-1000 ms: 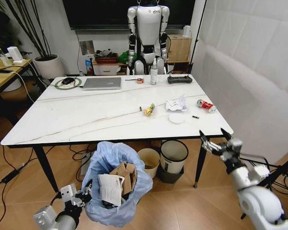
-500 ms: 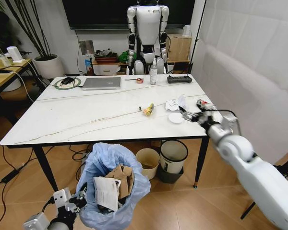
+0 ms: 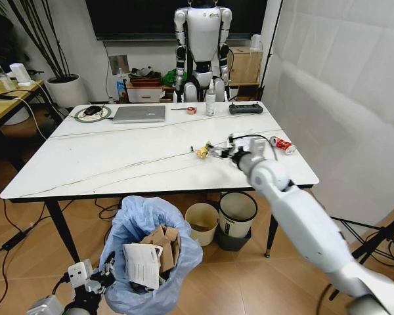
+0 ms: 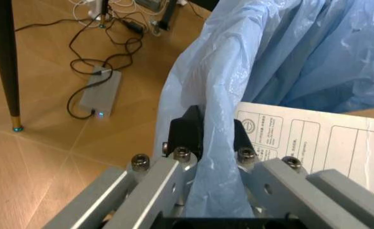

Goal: Pick up the trash bin and place the trash from the table into it.

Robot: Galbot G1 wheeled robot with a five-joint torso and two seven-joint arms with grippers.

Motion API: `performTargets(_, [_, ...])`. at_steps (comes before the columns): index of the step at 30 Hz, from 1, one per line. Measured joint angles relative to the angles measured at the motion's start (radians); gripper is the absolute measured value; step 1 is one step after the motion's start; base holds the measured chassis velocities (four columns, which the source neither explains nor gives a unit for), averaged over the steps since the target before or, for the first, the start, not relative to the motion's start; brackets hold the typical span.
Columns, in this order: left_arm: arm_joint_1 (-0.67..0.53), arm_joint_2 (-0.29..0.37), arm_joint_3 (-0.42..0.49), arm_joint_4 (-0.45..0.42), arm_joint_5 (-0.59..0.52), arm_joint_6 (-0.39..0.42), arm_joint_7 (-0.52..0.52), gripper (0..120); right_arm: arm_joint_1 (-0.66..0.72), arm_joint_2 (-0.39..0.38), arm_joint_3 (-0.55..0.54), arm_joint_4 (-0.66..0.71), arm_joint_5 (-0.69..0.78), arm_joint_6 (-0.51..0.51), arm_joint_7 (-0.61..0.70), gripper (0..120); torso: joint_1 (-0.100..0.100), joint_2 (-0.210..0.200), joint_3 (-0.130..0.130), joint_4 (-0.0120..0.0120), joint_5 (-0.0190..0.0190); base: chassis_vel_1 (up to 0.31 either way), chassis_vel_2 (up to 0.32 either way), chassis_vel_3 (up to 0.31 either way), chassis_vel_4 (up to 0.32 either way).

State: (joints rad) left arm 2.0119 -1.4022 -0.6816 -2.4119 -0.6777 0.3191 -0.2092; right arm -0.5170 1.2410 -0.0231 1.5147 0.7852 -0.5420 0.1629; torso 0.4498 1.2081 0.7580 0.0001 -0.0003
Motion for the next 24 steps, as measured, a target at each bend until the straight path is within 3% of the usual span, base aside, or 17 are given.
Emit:
performTargets(4, [-0.002,-0.002,0.002,0.003,0.002,0.000,0.000,1,0.035,0.060,-0.028,-0.086,-0.069,0.011,0.003,100,0.000,0.000,0.000,-0.0001,0.0001,0.000,0.000,0.000,0.000])
performTargets(24, [-0.016,0.014,-0.017,0.009,-0.026,0.000,-0.004,1,0.116,0.152,-0.015,-0.326,-0.127,0.013,-0.042,100,0.000,0.000,0.000,-0.0002,0.0000,0.000,0.000,0.000,0.000])
